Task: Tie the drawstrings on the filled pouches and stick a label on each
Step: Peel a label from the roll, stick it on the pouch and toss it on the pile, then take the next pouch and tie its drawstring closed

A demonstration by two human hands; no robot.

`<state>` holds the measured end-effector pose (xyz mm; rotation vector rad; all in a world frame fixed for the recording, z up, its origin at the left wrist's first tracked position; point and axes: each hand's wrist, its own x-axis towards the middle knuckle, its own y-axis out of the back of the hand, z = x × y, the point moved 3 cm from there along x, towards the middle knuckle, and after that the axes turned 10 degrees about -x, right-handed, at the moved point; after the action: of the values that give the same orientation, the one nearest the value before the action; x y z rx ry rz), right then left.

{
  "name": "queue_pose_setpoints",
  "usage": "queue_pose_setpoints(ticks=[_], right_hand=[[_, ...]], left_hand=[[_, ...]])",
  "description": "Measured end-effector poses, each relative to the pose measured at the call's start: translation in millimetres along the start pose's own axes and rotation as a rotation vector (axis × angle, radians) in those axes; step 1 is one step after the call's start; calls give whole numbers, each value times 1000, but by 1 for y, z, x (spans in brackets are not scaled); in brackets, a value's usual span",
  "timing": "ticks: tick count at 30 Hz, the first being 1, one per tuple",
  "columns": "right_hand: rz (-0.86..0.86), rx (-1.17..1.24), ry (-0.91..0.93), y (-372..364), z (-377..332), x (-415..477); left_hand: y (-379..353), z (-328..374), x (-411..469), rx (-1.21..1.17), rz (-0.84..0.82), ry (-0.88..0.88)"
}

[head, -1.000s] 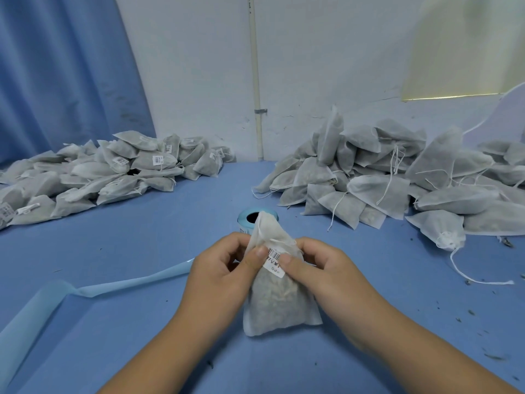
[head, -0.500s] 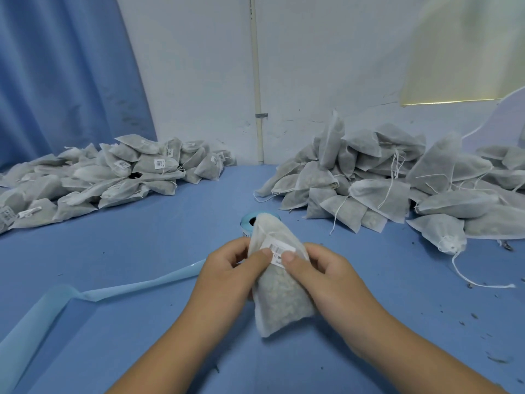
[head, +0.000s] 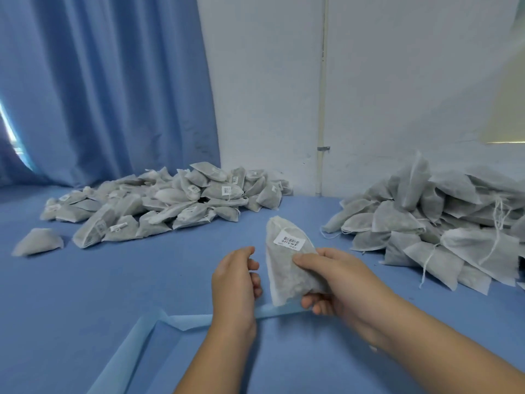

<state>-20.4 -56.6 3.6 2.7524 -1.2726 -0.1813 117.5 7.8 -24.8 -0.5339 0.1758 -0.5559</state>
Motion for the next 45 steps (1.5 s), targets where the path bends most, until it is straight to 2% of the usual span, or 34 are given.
queue_pose_setpoints(ticks=[4,8,12,15,22,31,33,39,42,45], right_hand=[[49,67,-52,-26,-10,46],[20,92,-106,-61,-32,90],[55,378,189,-78,-92,135],[92,459,216,-80,-106,150],[47,283,97,-49,-52,112],[47,304,116,59,-1,1],[88,316,98,80,16,-18],[353,411,16,137,62,-43],[453,348,-2,159,70,-44],[547,236,-21,178,78,-41]], left_hand=[[9,5,17,-93,85,-42],[15,8,25,-113,148,-63],[17,7,30,-95,165,-83],[16,5,28,-56,144,-103],[-1,1,16,84,-10,-198],[-35,-13,-38,250,-313,-269],[-43,-22,-51,276,-382,-275],[-113,-64,-86,391,-534,-268],[-135,-92,-101,456,-553,-236],[-138,-118,-118,655,-605,-278]])
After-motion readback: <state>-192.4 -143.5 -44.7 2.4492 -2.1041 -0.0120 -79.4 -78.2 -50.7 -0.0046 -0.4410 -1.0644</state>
